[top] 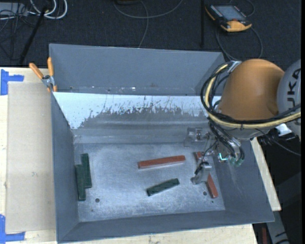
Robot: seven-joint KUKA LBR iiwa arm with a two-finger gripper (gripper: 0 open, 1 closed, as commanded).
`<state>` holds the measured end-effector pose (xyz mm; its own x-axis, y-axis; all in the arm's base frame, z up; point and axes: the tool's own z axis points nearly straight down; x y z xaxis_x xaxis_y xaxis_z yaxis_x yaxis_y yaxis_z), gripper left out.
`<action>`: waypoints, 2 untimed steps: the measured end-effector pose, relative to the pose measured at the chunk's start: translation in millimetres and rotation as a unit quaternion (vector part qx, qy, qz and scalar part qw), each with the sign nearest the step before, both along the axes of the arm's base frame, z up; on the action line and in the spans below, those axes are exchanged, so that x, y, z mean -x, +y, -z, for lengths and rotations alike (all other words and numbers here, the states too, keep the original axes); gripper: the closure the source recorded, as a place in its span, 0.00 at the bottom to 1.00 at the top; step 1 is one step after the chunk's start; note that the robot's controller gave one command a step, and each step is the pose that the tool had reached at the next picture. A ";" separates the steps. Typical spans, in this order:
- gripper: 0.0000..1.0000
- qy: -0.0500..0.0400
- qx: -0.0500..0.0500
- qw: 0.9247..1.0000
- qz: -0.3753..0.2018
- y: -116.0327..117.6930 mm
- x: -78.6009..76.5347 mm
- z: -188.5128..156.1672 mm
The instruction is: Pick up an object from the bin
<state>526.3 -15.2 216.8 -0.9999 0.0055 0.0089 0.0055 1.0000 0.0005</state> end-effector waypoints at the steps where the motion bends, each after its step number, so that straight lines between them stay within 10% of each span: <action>1: 0.00 -0.008 0.000 1.000 0.022 50.2 1.6 149.0; 2: 1.00 -0.007 0.000 1.000 0.022 49.6 1.0 145.0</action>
Offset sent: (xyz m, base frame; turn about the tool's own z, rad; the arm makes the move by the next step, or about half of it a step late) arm -0.0029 0.0488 -0.1468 0.0451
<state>525.3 34.5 71.8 -0.9988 0.0496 -0.0047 0.0496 0.9988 0.0010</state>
